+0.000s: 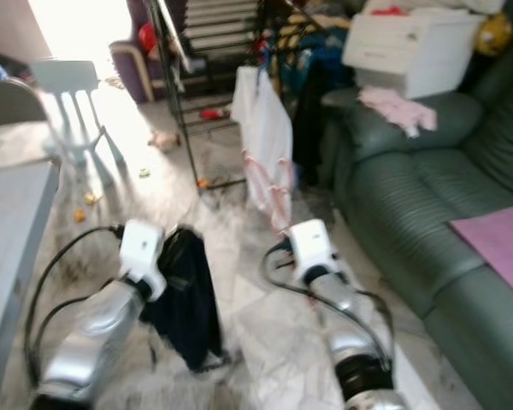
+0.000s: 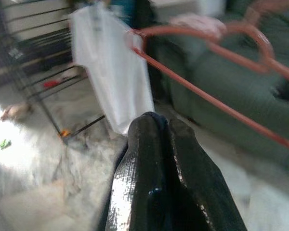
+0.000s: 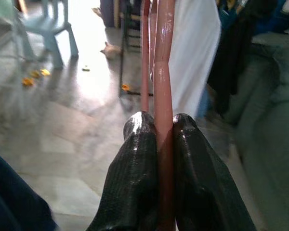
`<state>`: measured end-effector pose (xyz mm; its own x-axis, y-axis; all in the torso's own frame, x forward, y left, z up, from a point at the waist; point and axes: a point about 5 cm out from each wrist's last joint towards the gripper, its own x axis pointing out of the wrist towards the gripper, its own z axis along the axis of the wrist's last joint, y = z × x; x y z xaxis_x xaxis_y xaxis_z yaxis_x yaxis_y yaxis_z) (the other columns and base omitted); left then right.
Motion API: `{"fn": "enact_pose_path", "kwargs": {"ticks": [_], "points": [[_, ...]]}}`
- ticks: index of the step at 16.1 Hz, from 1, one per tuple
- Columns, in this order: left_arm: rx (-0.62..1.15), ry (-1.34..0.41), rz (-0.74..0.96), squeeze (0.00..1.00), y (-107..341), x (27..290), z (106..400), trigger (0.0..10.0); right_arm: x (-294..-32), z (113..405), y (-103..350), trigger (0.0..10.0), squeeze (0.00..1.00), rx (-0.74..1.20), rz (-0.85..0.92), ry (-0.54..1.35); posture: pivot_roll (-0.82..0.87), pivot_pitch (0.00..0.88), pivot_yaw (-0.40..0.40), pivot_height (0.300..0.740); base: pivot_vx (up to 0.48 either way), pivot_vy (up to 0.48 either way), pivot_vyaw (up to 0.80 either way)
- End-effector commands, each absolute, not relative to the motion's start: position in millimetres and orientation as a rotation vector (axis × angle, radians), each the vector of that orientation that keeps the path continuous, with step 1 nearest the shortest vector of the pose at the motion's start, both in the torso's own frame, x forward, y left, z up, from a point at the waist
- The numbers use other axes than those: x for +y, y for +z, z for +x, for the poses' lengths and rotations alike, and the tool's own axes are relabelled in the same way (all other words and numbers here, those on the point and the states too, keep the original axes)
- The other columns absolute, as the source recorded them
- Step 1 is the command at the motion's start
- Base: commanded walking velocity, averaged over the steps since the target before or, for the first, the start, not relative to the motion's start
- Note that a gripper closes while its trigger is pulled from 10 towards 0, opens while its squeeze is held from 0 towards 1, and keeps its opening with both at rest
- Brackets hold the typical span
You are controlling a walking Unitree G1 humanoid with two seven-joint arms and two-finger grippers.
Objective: Hang hanger
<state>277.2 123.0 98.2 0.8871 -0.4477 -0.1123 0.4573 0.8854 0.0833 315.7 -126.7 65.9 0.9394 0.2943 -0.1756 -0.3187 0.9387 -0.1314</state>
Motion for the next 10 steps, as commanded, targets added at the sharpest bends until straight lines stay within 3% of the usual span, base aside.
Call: {"fn": "enact_pose_path", "kwargs": {"ticks": [1, 3, 6, 10], "points": [[0.029, -0.599, 0.187, 0.0, 112.8, 109.1, 277.3, 10.0, -126.1, 321.2, 74.8, 10.0, 0.0, 0.124, -0.163, 0.315, -0.06, 0.0, 0.046, 0.74, 0.0, 0.0, 0.0], [0.04, -0.803, 0.427, 0.0, 115.8, 116.6, 281.9, 10.0, -130.9, 325.3, 76.4, 10.0, 0.0, 0.136, -0.187, 0.32, -0.06, 0.0, 0.049, 0.74, 0.0, 0.0, 0.0], [0.087, -0.944, 0.696, 0.0, 121.3, 133.5, 297.9, 10.0, -146.5, 329.6, 76.0, 10.0, 0.0, 0.162, -0.234, 0.292, -0.06, 0.0, 0.055, 0.74, 0.0, 0.0, 0.0], [0.227, -1.13, 1.247, 0.0, 131.2, 160.3, 325.4, 10.0, -165.6, 335.8, 80.4, 10.0, 0.0, 0.178, -0.272, 0.248, -0.07, 0.0, 0.079, 0.74, 0.0, 0.0, 0.0]]}}
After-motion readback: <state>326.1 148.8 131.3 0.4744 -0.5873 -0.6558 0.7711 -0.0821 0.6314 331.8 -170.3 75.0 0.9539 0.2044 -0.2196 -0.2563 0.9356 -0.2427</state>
